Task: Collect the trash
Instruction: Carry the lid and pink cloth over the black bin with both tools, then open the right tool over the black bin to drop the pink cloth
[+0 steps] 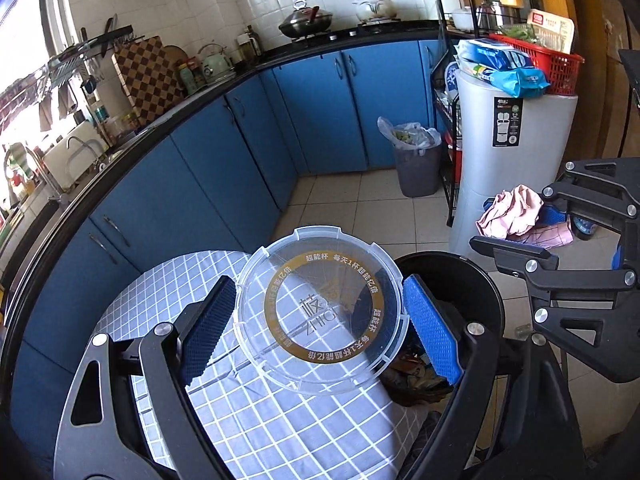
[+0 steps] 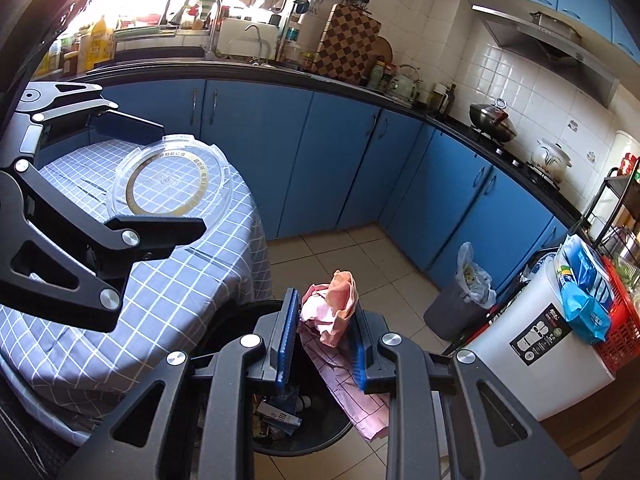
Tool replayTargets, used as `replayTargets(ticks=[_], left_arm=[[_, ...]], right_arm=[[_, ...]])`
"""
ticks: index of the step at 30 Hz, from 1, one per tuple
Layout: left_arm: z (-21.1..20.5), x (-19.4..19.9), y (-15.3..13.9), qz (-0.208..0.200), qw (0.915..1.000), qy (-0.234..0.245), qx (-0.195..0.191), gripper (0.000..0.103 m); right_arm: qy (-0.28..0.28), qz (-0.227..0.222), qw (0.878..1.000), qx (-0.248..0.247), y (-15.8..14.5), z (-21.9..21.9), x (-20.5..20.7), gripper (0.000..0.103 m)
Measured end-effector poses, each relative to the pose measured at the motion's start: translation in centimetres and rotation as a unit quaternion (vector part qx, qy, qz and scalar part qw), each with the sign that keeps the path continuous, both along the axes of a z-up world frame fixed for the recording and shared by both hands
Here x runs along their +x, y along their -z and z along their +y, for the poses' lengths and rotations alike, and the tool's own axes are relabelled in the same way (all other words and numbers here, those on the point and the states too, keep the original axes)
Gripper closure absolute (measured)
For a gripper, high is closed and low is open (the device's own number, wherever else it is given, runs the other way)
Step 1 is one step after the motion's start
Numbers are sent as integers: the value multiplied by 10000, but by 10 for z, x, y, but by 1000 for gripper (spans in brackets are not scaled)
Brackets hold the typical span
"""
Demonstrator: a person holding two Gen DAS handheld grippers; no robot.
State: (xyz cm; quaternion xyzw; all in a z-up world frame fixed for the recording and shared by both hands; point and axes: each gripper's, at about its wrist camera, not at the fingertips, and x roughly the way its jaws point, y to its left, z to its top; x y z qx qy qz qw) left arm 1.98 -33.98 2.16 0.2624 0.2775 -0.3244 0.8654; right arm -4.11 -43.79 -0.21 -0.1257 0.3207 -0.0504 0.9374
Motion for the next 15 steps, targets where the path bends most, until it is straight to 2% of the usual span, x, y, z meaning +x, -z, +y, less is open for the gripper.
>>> replayTargets(ticks=[15], left_arm=[[-32, 15, 9, 36, 9999, 51, 97, 19]], right_arm=[[151, 18, 9995, 265, 11, -31, 15, 80]])
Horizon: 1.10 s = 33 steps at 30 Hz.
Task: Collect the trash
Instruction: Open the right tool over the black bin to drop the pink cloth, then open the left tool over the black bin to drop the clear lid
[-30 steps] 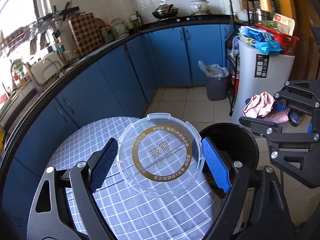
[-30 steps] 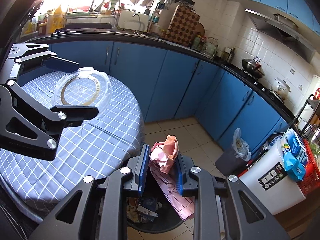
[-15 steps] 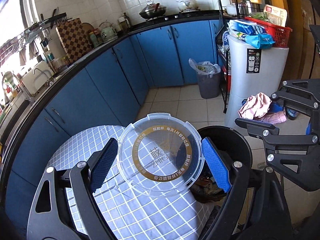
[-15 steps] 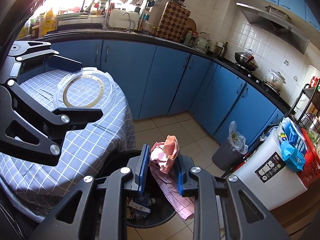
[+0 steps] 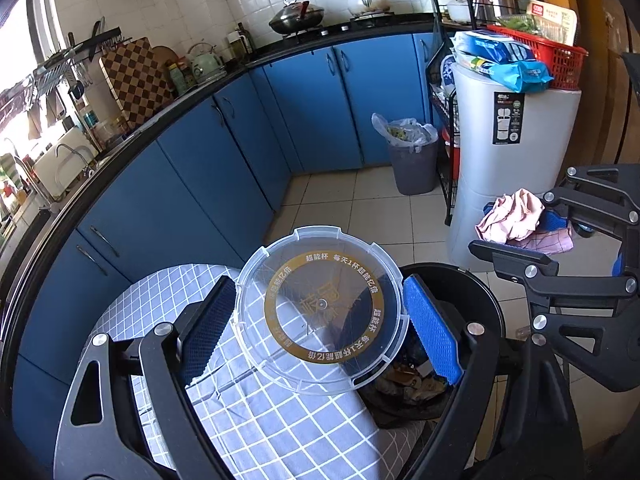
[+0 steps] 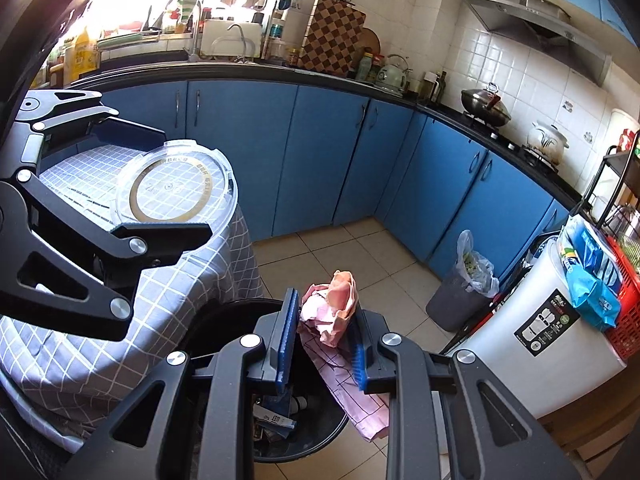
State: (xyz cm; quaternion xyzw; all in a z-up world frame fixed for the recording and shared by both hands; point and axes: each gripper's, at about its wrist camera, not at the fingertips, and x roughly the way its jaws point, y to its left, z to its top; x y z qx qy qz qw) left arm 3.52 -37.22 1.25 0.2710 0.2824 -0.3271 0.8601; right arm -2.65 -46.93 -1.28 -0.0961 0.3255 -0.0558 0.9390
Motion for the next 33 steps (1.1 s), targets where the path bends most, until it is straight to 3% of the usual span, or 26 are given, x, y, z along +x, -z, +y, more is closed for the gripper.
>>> replayTargets(ticks=[20, 21, 23, 24, 25, 30, 33], left_arm=[[0, 30, -2, 58, 9992, -377, -139, 19], [0, 30, -3, 64, 9991, -380, -146, 19], [0, 29, -3, 66, 9992, -377, -151, 19], [1, 29, -3, 60, 9992, -374, -147, 19], [0, 29, -3, 58, 9992, -375, -143, 19], [0, 27, -4, 57, 9992, -357, -149, 19], [0, 23, -5, 53, 9993, -336, -165, 19]], right_arm=[[-20, -66, 9997, 245, 1, -7, 22, 79], [-10, -48, 9996, 271, 2, -9, 22, 75], [44, -49, 9996, 271, 3, -9, 22, 53], [66, -86, 9996, 243, 3, -8, 21, 30], [52, -124, 9997, 220, 2, -7, 19, 24], [36, -116, 9999, 89, 3, -1, 15, 23], [64, -122, 9999, 55, 3, -1, 12, 16]])
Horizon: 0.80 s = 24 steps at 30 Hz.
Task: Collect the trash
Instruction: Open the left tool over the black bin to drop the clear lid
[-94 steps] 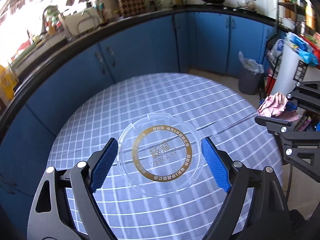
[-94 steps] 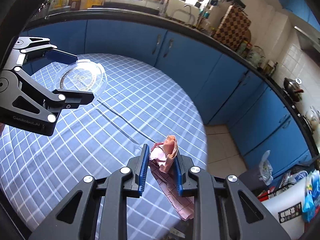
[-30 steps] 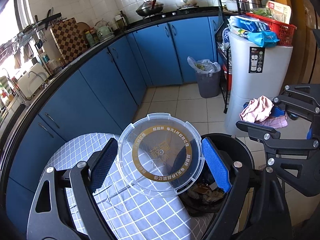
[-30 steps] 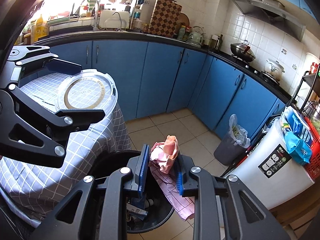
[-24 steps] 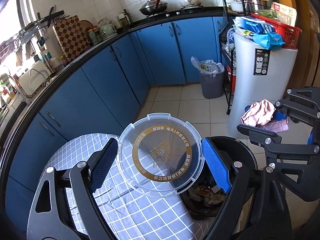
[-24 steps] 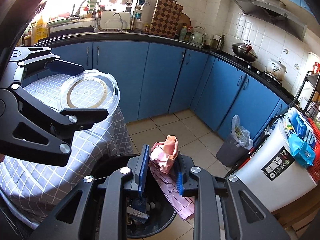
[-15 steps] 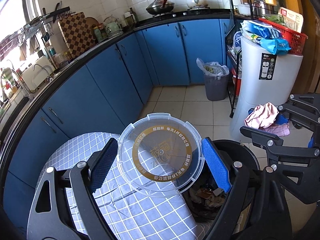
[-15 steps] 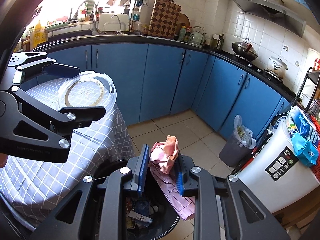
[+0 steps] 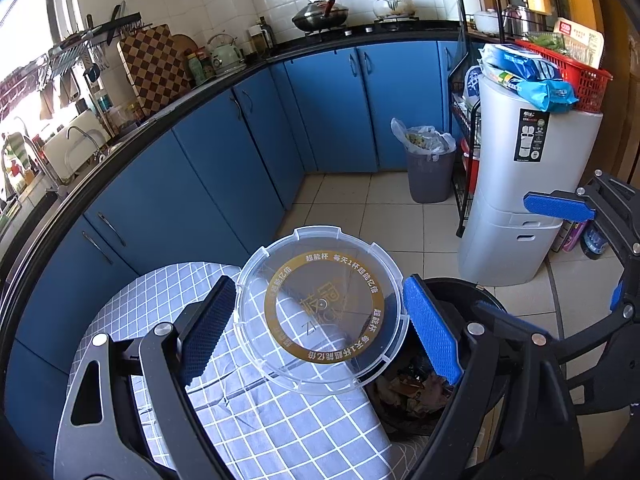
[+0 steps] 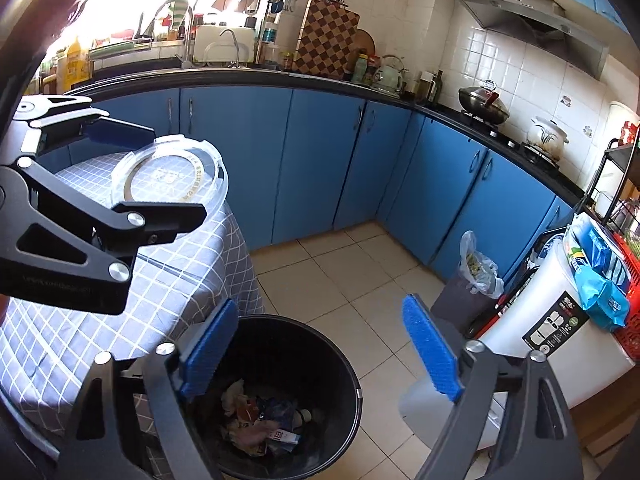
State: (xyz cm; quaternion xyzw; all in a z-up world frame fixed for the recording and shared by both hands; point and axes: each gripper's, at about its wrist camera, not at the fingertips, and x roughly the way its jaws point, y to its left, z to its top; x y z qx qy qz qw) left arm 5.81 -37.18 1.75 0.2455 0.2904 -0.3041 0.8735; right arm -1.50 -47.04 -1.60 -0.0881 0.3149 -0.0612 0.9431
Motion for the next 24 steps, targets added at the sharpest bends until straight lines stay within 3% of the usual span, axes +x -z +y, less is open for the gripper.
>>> replayTargets(ticks=[7, 24], left_arm=[[-1, -7, -2, -9, 10000, 98, -10, 19], [-33, -15, -7, 80, 9993, 347, -75, 17]], right_arm=[[100, -110, 9998, -119, -5, 0, -11, 9], [317, -66, 9993, -171, -2, -14, -24, 9]])
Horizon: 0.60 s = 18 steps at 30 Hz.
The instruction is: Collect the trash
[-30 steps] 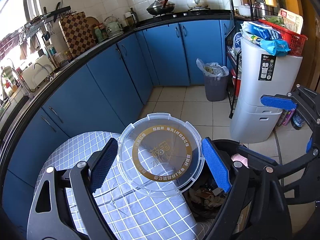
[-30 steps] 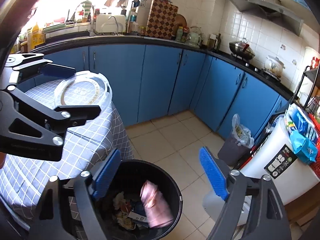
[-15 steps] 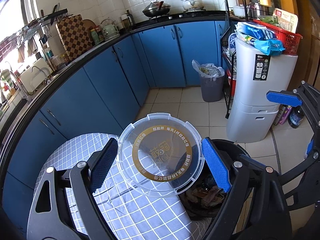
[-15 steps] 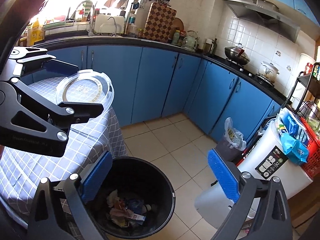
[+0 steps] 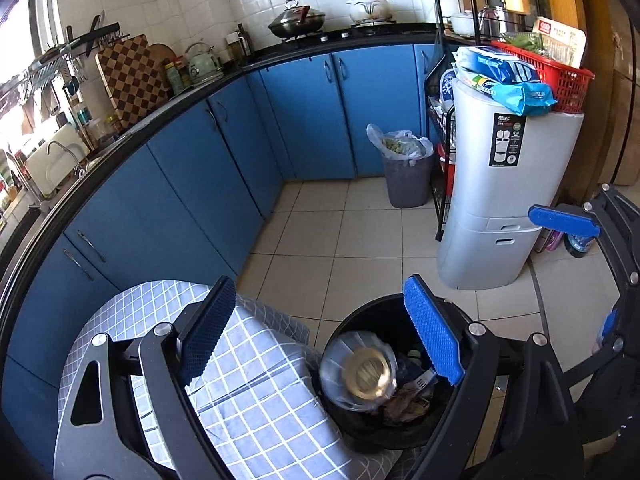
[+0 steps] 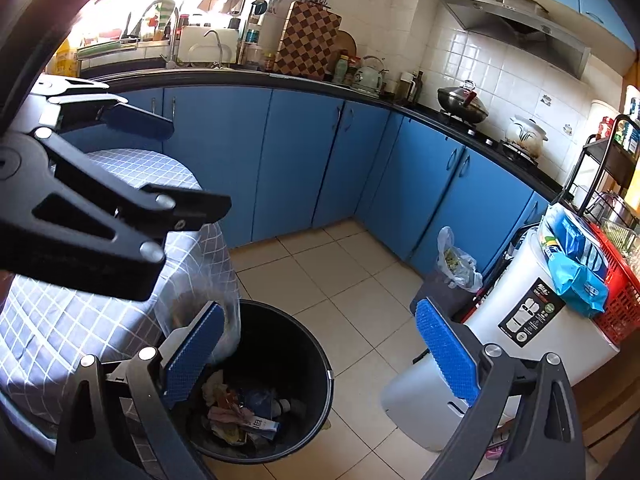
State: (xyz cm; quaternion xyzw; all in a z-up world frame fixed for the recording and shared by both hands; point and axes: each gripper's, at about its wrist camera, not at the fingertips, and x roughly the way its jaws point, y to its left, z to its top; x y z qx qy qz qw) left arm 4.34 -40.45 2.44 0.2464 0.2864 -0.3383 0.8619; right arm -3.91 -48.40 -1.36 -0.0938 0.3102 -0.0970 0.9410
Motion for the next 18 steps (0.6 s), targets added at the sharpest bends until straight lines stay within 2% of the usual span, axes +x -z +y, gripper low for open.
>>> replayTargets(ticks=[2, 6, 10, 18], left_arm=[[0, 0, -1, -27, 10000, -17, -33, 10], [1, 0, 0, -12, 10000, -20, -8, 10], [4, 0, 4, 78, 10000, -15, 21, 3], [8, 5, 8, 312, 9995, -21, 57, 3]], right_arm=[[3, -2, 10000, 26, 0, -2, -1, 9], [6, 4, 10000, 18, 1, -1, -1, 9], [-10, 19, 10000, 10, 1, 1, -1, 9], [-20, 122, 9999, 37, 4, 3, 0, 7]])
